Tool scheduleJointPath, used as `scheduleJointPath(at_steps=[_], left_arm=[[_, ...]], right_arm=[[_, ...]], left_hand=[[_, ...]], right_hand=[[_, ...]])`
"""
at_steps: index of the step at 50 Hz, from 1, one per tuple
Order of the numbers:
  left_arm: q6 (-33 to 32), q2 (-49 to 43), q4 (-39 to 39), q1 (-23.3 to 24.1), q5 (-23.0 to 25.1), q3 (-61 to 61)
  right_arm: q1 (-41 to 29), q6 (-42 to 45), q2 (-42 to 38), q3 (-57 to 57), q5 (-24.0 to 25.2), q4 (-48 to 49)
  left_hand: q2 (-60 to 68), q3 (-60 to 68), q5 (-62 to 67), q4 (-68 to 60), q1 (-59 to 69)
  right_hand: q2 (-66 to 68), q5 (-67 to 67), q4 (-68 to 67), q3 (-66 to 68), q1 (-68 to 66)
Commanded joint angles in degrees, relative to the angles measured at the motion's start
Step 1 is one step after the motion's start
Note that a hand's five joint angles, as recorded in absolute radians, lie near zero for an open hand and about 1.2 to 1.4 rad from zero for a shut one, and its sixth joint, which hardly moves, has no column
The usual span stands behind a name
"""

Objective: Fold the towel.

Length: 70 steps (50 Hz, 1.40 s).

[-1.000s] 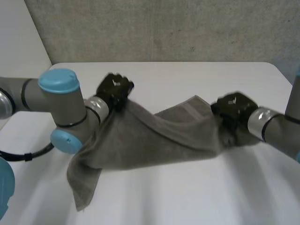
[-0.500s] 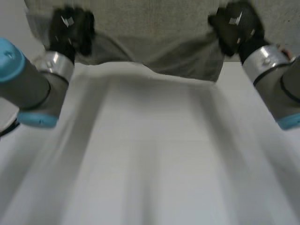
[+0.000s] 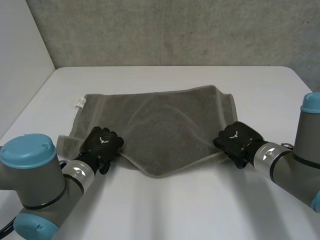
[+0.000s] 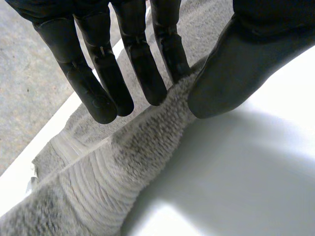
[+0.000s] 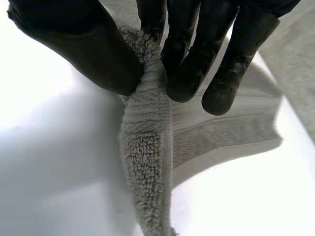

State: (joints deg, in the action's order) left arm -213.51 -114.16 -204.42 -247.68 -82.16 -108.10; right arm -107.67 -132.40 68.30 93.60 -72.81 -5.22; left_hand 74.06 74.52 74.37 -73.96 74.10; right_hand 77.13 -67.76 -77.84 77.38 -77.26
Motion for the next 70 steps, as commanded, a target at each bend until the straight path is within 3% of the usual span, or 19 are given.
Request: scheduleJointPath(at_steps=[1,5,12,18,25,30,41,70], left_arm=[[0.63,4.20,0.16,0.71,0.16,-0.01],[0.46,5.17,0.34,0.44,0.42,-0.01],[0.37,7.11,3.32,-2.80,0.95,0.69],[0.28,6.93,7.55,-5.89,3.15,0.87],[0.28,6.67,13.34,-11.68,10.61,0.17],[0.55,6.58,15.63,-13.53,11.50,-0.36],[0.20,7.28,16.60,-16.43,12.99,-4.05],[0.11,3.15,15.20,-16.17,13.26,-1.76]], right_arm=[[2.46,-0.31,1.32,2.55,-4.79,5.48],[2.99,-0.40,1.05,3.25,-5.15,6.27],[3.26,-0.40,0.96,3.95,-5.33,7.51],[2.99,-0.40,0.96,4.39,-5.15,7.60],[3.08,-0.58,0.87,4.74,-4.97,7.77],[3.08,-0.66,0.79,4.74,-4.89,7.77],[2.99,-0.66,0.70,5.18,-4.80,8.30],[2.64,-0.58,0.61,5.71,-4.71,8.39]], left_hand=[[-48.27,-48.73,-58.58,48.18,-48.31],[-58.44,-58.90,-68.75,58.34,-58.48],[-59.81,-60.27,-70.12,59.71,-59.84],[-59.30,-59.77,-69.61,59.21,-59.34],[-55.62,-56.08,-65.93,55.52,-55.66],[-49.22,-49.69,-59.54,49.13,-49.26],[-48.38,-48.84,-58.69,48.28,-48.41],[-36.76,-37.22,-47.07,36.67,-36.80]], right_hand=[[2.87,-2.24,-2.16,2.62,-2.74],[2.87,-2.24,-2.16,2.62,-2.74],[2.87,-2.24,-2.16,2.62,-2.74],[2.87,-2.24,-2.16,2.62,-2.74],[2.87,-2.24,-2.16,2.62,-2.74],[2.87,-2.24,-2.16,2.62,-2.74],[2.87,-2.24,-2.16,2.62,-2.74],[2.87,-2.24,-2.16,2.62,-2.74]])
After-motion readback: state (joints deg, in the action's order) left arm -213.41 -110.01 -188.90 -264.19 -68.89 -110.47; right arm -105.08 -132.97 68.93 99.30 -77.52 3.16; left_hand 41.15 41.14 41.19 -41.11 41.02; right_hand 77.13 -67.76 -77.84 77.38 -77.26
